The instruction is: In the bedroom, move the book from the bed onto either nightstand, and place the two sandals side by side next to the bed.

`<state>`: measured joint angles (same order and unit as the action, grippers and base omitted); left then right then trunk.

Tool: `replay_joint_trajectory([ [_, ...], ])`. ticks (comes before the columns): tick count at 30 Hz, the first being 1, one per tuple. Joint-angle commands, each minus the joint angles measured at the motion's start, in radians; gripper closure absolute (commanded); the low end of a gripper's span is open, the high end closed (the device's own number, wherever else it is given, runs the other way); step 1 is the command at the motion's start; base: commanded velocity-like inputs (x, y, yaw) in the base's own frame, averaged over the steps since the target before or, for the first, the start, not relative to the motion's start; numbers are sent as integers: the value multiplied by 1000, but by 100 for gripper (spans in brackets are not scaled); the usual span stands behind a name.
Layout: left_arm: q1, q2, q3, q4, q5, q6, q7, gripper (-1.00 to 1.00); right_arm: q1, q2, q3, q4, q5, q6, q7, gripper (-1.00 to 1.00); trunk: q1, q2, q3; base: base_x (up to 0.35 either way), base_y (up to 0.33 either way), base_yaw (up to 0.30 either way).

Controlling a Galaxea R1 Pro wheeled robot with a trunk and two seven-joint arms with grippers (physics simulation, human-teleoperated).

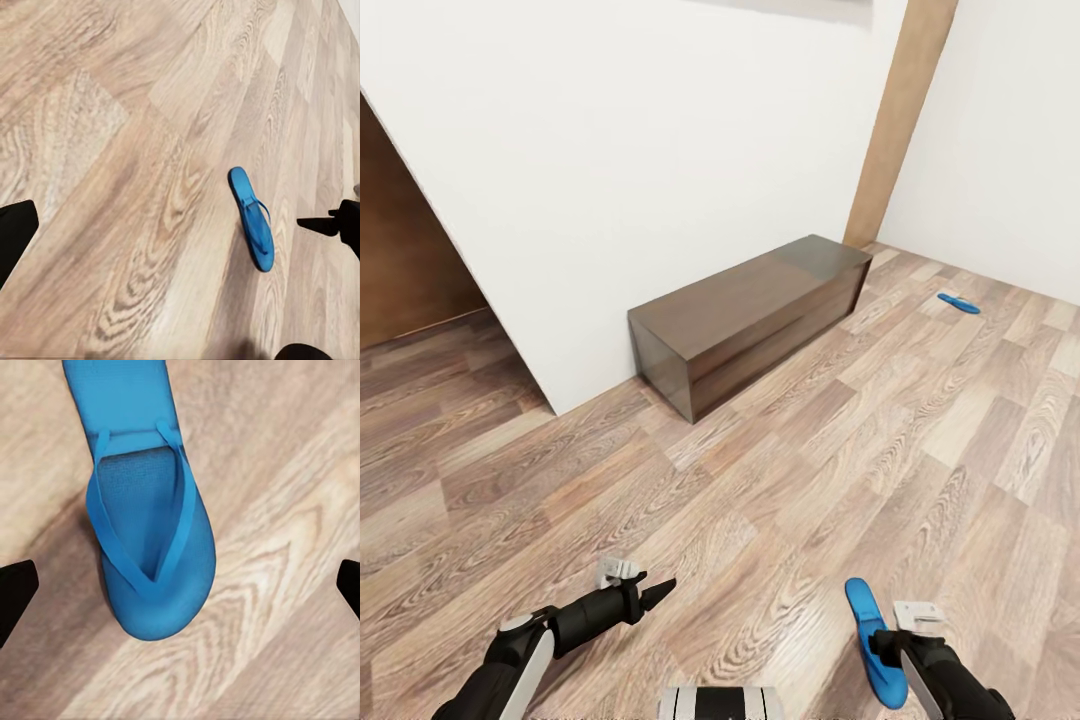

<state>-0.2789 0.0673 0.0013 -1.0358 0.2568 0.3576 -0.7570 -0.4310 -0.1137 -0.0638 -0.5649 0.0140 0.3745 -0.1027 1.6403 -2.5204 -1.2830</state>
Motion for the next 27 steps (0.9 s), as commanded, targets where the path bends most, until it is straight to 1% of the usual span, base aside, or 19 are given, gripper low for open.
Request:
replay_joint_trajectory([
  [1,0,0,0,0,9,9,-2,-100,0,0,-1,-5,1,5,-1,-100,0,-1,-5,0,0,0],
  [7,0,0,-1,0,9,9,-2,-100,0,1,0,-16,1,-4,-2,-100,3,-2,-28,0,0,0],
  [8,0,0,-1,0,9,9,-2,-100,0,1,-1,-17,1,-31,-2,-100,3,-2,-32,0,0,0],
  [10,0,0,-1,0,9,9,-2,-100,0,2,-1,-16,1,-55,-2,-100,4,-3,-40,0,0,0],
  [13,0,0,-1,0,9,9,-2,-100,0,3,1,-12,1,-118,-2,-100,6,-3,-51,0,0,0],
  [16,0,0,-1,0,9,9,-2,-100,0,3,2,-10,1,-142,-2,-100,7,-4,-63,0,0,0],
  [19,0,-1,-2,3,9,9,-2,-100,0,3,1,-9,1,-155,-2,-100,8,-5,-74,0,0,0],
  [27,0,-1,-3,20,9,9,-1,-100,0,3,1,-8,1,-159,-2,-100,12,-7,-105,0,0,0],
])
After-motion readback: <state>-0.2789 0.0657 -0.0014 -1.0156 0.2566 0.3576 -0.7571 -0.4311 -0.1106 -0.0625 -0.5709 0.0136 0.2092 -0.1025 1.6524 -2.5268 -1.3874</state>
